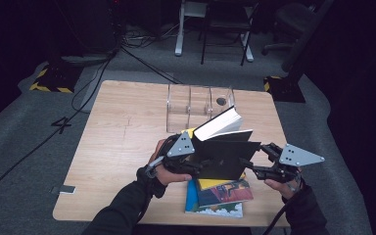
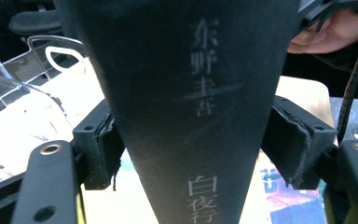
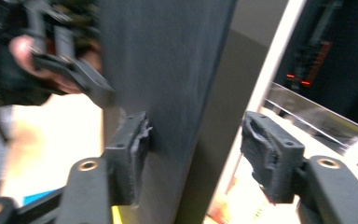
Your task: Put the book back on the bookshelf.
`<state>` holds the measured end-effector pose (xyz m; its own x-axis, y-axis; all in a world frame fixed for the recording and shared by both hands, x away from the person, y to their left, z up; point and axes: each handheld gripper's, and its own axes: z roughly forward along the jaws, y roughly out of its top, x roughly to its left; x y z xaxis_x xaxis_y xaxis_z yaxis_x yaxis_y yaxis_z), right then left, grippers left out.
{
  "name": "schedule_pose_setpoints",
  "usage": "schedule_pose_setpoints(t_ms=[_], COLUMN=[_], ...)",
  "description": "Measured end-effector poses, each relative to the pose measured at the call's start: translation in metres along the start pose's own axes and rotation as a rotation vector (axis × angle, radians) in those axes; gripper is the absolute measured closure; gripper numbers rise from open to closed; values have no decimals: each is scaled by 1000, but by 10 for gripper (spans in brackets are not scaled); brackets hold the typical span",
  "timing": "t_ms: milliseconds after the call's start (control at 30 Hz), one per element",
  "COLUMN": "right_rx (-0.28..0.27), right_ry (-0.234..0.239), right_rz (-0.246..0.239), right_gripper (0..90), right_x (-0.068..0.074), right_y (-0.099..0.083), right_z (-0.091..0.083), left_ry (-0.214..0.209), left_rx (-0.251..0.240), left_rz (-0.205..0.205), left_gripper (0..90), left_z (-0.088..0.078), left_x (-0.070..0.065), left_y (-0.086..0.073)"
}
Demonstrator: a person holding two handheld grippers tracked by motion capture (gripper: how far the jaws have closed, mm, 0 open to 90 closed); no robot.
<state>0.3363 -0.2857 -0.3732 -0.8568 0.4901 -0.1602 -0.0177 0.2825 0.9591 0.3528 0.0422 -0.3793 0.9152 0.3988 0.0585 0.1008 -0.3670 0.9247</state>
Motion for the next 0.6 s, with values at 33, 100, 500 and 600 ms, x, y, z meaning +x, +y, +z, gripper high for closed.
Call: schedule_pose_setpoints(t_ms=[33,100,500,600], right_rx=[0,-6,120,123], right_ry=[-7,-7,-38,-13], right_rz=[10,34,91,101], right_gripper=[370,351,281,267], right_x=[-1,-4,-10,-9], right_y=[-2,-5,-30,-32], right_z=[-1,0,31,36], left_ry=[-3,-5,-73,-68], left_rx=[-4,-6,-15,-13], left_rz=[-7,-8,28,39], left_gripper=[281,290,511,511], left_z=[0,-1,-6,-5], left_x=[0,1,0,-2], left_y=[0,-1,1,2])
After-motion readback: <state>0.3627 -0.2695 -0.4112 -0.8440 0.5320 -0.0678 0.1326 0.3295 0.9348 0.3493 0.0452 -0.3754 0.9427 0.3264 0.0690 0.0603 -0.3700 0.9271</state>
